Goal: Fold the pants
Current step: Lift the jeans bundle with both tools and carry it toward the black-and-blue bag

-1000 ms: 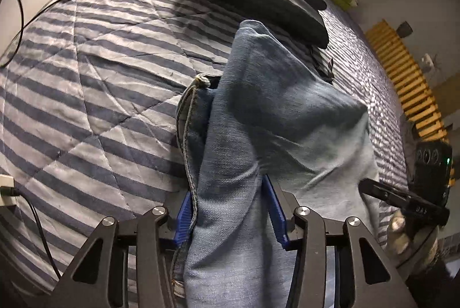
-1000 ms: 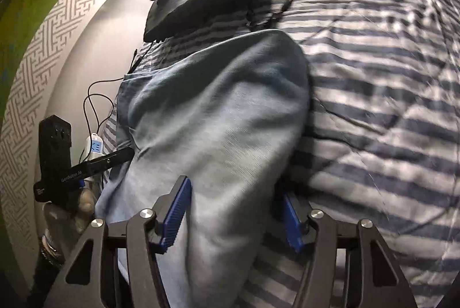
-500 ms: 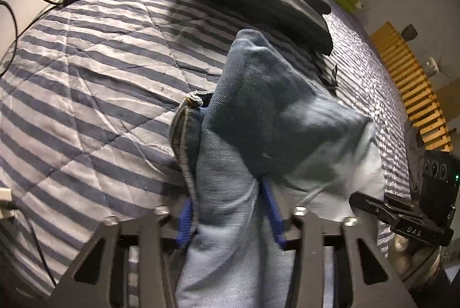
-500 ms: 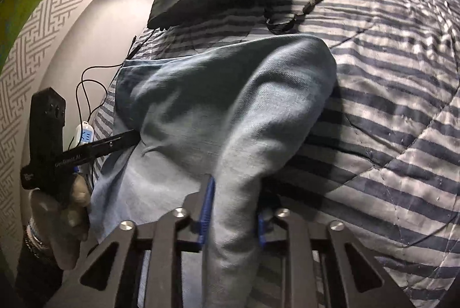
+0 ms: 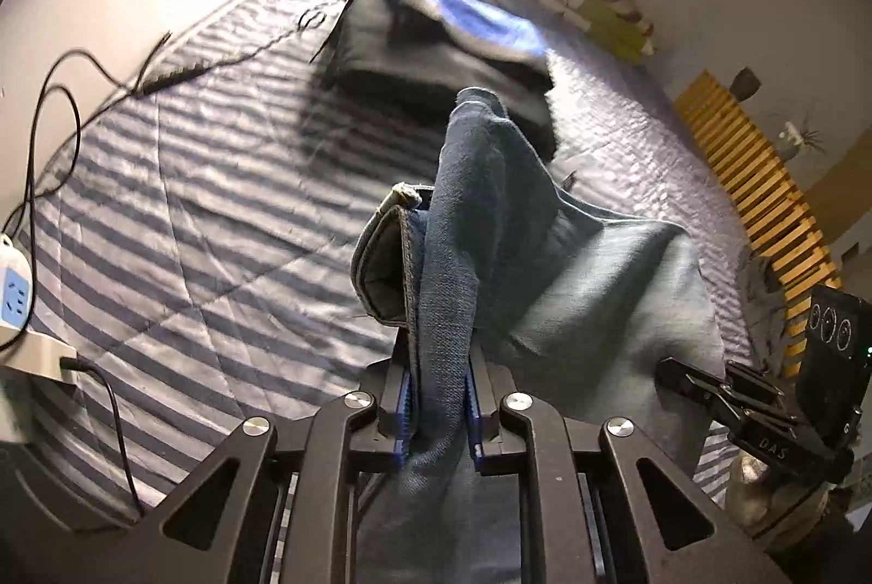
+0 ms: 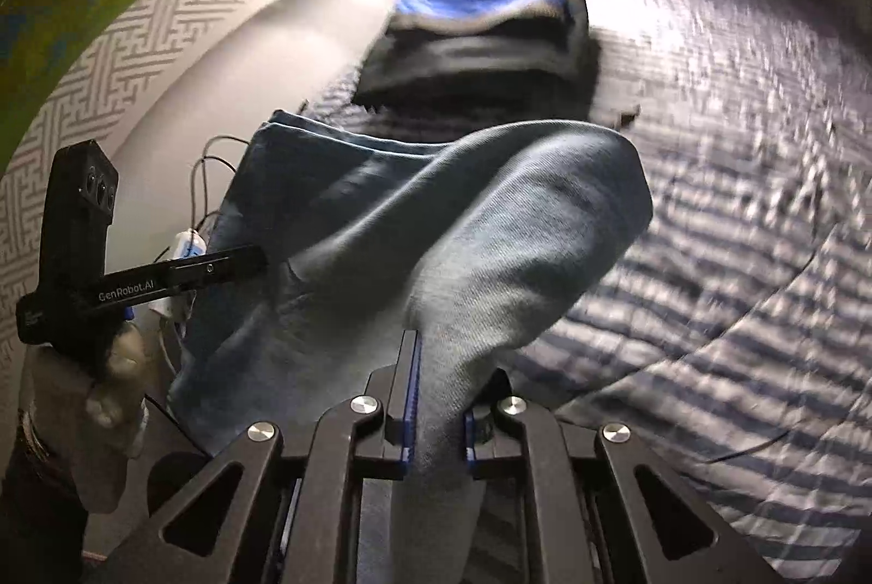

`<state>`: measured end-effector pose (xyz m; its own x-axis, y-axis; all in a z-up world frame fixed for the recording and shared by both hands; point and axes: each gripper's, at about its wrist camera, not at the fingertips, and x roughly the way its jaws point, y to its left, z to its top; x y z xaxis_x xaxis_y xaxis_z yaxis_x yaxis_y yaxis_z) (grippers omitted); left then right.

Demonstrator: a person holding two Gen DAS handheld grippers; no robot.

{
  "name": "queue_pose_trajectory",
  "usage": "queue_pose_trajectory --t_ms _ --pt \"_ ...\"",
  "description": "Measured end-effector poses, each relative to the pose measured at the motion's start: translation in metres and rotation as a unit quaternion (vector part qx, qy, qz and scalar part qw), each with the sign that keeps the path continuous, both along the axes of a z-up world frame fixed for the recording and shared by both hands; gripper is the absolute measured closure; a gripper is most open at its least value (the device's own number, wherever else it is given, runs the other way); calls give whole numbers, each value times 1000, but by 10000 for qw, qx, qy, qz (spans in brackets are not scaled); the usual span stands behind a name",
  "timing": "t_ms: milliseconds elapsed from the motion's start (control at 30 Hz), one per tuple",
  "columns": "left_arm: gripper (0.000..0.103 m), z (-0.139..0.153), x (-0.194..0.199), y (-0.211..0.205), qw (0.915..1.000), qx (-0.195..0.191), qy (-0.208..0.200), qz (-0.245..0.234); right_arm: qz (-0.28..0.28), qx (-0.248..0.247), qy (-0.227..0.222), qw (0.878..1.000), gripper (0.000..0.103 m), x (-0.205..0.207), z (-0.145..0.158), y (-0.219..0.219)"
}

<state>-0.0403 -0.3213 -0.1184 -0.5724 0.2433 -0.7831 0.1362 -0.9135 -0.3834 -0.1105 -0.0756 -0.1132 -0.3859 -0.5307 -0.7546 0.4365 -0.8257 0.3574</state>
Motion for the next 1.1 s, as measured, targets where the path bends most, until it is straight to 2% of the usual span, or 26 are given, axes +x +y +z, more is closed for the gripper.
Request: queue_pose_trajectory --t_ms 133,333,567,700,900,1100 --pt "89 30 -4 4 9995 92 314 -22 -58 -106 313 9994 92 -4 31 3" --pt "89 77 -38 4 9966 115 813 29 -112 -146 910 9957 93 -21 81 9" --pt "90 142 -108 -11 9906 -125 1355 163 -139 -49 1486 9888 93 -84 134 0" --pt "90 163 -154 -28 9872 -207 1548 315 -217 -130 1746 9843 93 -136 159 -12" --pt "90 162 -230 -49 9865 -386 1539 395 -395 -198 1796 9828 92 -218 156 -27" --pt "90 127 -300 -77 9898 -357 1277 520 -355 -167 1623 9860 93 -285 120 -44"
